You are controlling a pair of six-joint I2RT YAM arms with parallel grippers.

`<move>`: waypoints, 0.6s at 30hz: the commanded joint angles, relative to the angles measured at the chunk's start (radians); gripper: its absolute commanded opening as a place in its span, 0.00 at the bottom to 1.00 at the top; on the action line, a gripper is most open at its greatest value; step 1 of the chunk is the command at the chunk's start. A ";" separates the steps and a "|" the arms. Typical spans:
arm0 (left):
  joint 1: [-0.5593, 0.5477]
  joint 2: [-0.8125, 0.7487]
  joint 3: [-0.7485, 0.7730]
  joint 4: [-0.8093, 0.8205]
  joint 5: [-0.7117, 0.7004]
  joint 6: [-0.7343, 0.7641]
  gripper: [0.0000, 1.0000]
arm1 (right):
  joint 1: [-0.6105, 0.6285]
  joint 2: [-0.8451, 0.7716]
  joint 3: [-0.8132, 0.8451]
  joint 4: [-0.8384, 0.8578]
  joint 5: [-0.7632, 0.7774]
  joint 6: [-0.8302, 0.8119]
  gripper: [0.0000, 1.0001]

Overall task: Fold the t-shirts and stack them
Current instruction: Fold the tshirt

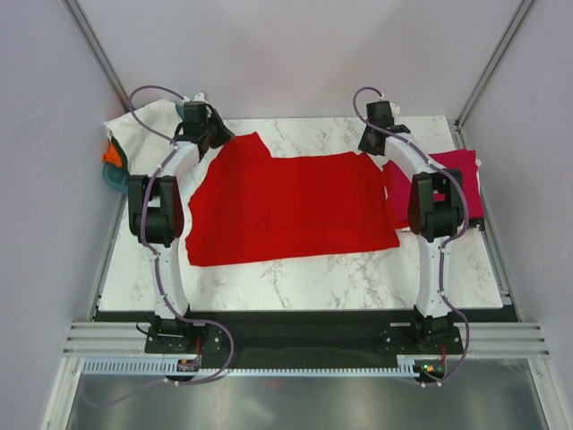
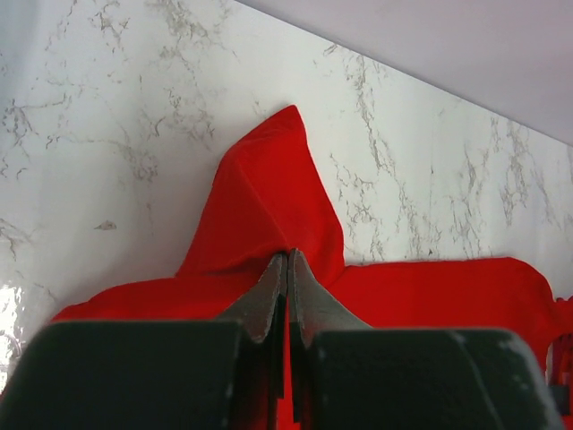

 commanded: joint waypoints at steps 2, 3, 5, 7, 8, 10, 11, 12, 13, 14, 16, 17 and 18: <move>0.007 -0.076 -0.004 0.026 0.026 0.066 0.02 | 0.002 -0.065 -0.016 0.022 0.041 0.037 0.00; 0.009 -0.079 -0.003 0.026 0.030 0.073 0.02 | 0.000 -0.070 -0.022 0.022 0.037 0.040 0.00; 0.012 -0.084 -0.003 0.021 0.036 0.077 0.02 | 0.002 -0.076 -0.025 0.025 0.031 0.045 0.00; 0.013 -0.091 -0.004 0.017 0.040 0.080 0.02 | 0.000 -0.091 -0.036 0.024 0.030 0.043 0.00; 0.013 -0.093 -0.006 0.017 0.045 0.080 0.02 | 0.000 -0.096 -0.041 0.024 0.030 0.043 0.00; 0.013 -0.096 -0.007 0.018 0.049 0.073 0.02 | -0.001 -0.107 -0.048 0.022 0.024 0.038 0.00; 0.013 -0.098 -0.006 0.020 0.053 0.071 0.02 | -0.003 -0.111 -0.053 0.021 0.021 0.040 0.00; 0.013 -0.098 -0.006 0.020 0.051 0.074 0.02 | -0.007 -0.125 -0.067 0.021 0.020 0.041 0.00; 0.015 -0.102 -0.007 0.020 0.048 0.076 0.02 | -0.007 -0.130 -0.071 0.021 0.018 0.038 0.00; 0.015 -0.105 -0.007 0.020 0.043 0.079 0.02 | -0.007 -0.133 -0.076 0.021 0.017 0.034 0.00; 0.019 -0.116 -0.014 0.020 0.040 0.091 0.02 | -0.015 -0.140 -0.087 0.018 0.006 0.031 0.00; 0.022 -0.119 -0.020 0.020 0.036 0.097 0.02 | -0.017 -0.143 -0.094 0.018 -0.005 0.031 0.00; 0.027 -0.122 -0.024 0.023 0.034 0.106 0.02 | -0.021 -0.145 -0.102 0.018 -0.011 0.031 0.00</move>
